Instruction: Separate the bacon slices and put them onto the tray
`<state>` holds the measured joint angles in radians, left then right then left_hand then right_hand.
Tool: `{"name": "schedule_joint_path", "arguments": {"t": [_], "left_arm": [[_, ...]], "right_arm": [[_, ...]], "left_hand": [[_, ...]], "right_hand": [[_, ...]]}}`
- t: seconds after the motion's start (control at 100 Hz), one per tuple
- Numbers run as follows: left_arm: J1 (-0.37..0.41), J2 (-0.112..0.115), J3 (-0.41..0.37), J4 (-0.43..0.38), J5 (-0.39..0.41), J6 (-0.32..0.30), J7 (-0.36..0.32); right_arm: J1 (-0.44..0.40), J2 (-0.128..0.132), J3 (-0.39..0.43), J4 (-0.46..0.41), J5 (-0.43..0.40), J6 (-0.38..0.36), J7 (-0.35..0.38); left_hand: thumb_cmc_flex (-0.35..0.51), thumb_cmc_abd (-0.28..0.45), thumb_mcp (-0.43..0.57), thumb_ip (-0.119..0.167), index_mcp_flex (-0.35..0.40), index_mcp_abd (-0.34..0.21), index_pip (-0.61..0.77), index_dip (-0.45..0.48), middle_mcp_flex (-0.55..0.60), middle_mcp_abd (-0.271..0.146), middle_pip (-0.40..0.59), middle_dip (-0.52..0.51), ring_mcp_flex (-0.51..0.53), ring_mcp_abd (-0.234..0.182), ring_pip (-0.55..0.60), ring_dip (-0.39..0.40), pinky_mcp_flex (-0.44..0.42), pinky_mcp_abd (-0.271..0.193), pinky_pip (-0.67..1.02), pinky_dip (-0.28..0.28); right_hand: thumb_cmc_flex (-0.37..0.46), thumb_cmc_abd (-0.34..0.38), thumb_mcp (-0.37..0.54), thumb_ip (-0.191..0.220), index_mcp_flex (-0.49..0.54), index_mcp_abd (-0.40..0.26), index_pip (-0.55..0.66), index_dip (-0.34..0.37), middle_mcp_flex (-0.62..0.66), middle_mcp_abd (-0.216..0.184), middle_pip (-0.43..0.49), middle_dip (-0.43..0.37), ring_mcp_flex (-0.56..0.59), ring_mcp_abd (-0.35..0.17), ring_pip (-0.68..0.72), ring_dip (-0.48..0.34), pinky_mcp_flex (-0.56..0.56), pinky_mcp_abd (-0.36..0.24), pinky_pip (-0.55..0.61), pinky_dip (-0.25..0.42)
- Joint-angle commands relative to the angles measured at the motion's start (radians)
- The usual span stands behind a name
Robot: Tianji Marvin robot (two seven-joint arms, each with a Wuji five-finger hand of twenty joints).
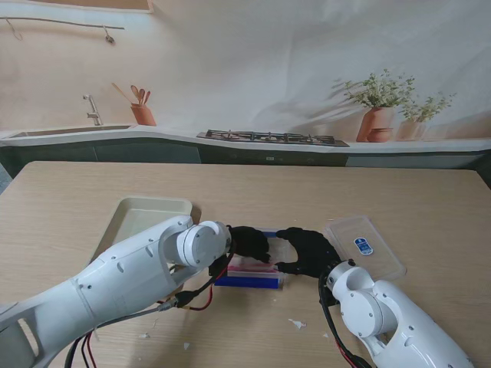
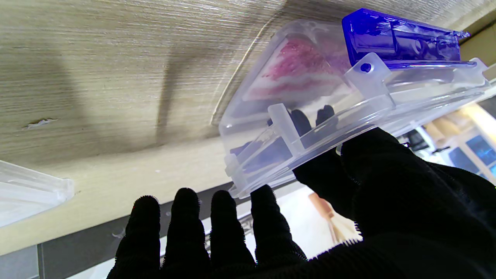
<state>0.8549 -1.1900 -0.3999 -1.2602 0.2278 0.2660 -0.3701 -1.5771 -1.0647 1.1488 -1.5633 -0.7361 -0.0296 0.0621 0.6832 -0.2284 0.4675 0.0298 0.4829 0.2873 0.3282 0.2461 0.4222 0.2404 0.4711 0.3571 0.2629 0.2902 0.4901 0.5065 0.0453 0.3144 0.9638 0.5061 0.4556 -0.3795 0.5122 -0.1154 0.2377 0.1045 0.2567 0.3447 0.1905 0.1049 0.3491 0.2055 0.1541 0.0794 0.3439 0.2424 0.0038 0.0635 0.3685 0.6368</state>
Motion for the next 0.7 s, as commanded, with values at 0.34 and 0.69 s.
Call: {"name": "schedule_joint_path", "arguments": {"t": [0.34, 0.69], "left_arm": [[0.011, 0.009, -0.006, -0.020, 0.000, 0.031, -0.031], [0.033, 0.023, -0.044, -0.060, 0.013, 0.030, -0.024]], "right_arm": [[-0.007, -0.007, -0.002, -0.006, 0.000, 0.005, 0.014], [-0.004, -0.006, -0.006, -0.004, 0.001, 0.009, 0.017]], "left_hand": [[-0.038, 0.024, -0.009, -0.037, -0.011, 0.026, 0.003, -0.005, 0.074, -0.007, 0.159, 0.205, 0.107, 0.025, 0.143, 0.157, -0.074, 0.006, 0.020, -0.004], [-0.053, -0.018, 0.044, -0.031, -0.013, 0.031, 0.004, -0.005, 0.078, -0.025, 0.214, 0.320, 0.112, 0.018, 0.196, 0.204, -0.101, 0.001, -0.011, -0.024]], "right_hand": [[0.013, 0.018, -0.018, 0.027, -0.023, 0.013, 0.000, -0.004, -0.012, -0.033, 0.005, 0.000, -0.023, -0.030, 0.002, 0.005, -0.002, 0.000, -0.027, 0.025], [0.013, 0.018, -0.017, 0.027, -0.022, 0.013, 0.001, -0.004, -0.012, -0.034, 0.005, 0.000, -0.024, -0.030, 0.002, 0.005, -0.001, 0.000, -0.026, 0.025]]}}
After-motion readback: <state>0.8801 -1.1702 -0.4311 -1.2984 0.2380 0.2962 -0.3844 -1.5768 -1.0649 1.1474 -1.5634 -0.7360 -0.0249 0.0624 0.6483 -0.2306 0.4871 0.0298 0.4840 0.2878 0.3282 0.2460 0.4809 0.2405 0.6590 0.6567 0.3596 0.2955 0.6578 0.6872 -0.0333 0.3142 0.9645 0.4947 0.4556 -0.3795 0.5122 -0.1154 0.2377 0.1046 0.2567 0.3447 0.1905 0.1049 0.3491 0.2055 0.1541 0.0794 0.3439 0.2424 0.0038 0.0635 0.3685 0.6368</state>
